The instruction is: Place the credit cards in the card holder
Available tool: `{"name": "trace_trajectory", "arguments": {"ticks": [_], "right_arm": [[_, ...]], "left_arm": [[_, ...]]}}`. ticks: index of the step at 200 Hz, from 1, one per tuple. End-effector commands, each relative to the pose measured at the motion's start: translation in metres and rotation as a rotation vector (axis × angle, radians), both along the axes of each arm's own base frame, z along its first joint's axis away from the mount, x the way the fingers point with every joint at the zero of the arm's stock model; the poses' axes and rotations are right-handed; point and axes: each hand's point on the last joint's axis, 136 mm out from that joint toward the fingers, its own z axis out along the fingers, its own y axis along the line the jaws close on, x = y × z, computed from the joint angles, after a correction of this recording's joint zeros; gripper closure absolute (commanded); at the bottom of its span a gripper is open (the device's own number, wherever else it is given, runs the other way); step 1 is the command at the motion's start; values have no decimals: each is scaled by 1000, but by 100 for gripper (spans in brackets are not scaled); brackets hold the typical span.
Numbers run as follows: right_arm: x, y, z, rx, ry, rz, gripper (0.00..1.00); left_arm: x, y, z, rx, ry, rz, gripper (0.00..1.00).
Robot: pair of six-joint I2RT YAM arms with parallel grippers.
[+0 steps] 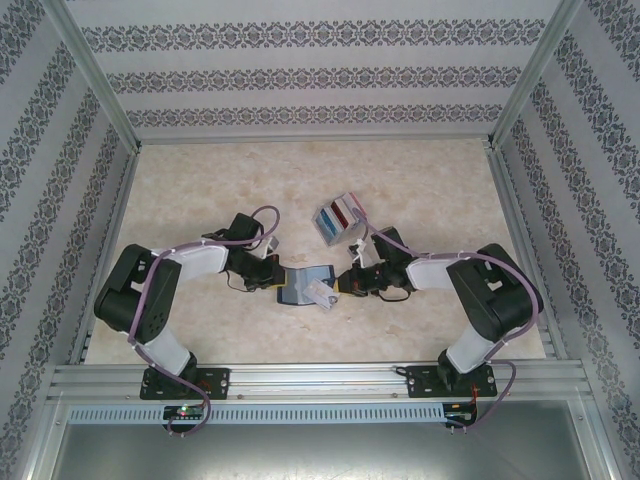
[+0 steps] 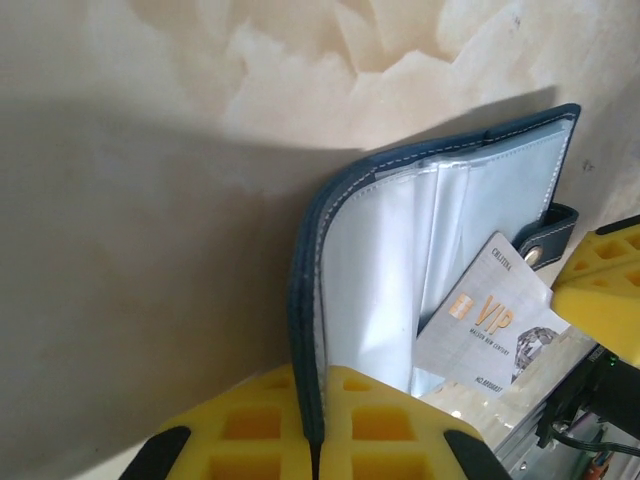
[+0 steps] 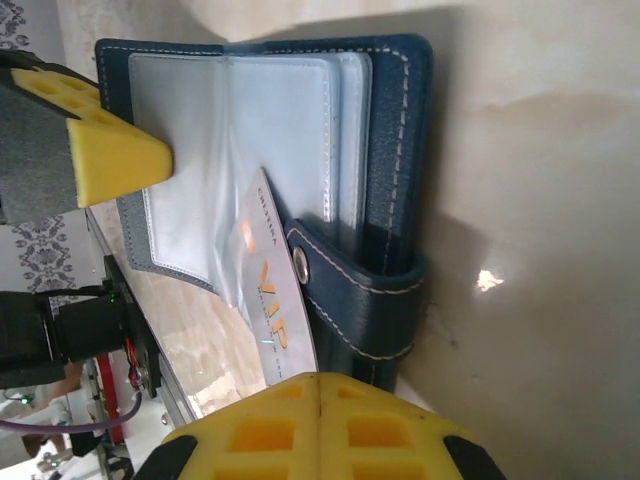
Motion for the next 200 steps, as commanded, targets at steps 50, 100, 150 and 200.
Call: {"name": "trace_trajectory", "arguments": {"ticks": [50, 100, 150, 200], "right_arm": [[20, 5, 17, 9, -49, -40, 100], [18, 4, 20, -5, -78, -24, 100], [23, 8, 20, 2, -95, -16, 100], [27, 12, 17, 9, -78, -19, 100]], "left_arm": [[7, 14, -2, 67, -32, 25, 65], [8, 23, 13, 58, -87, 83, 74], [6, 25, -3, 90, -51, 61, 100], [7, 28, -7, 109, -54, 57, 100]]}}
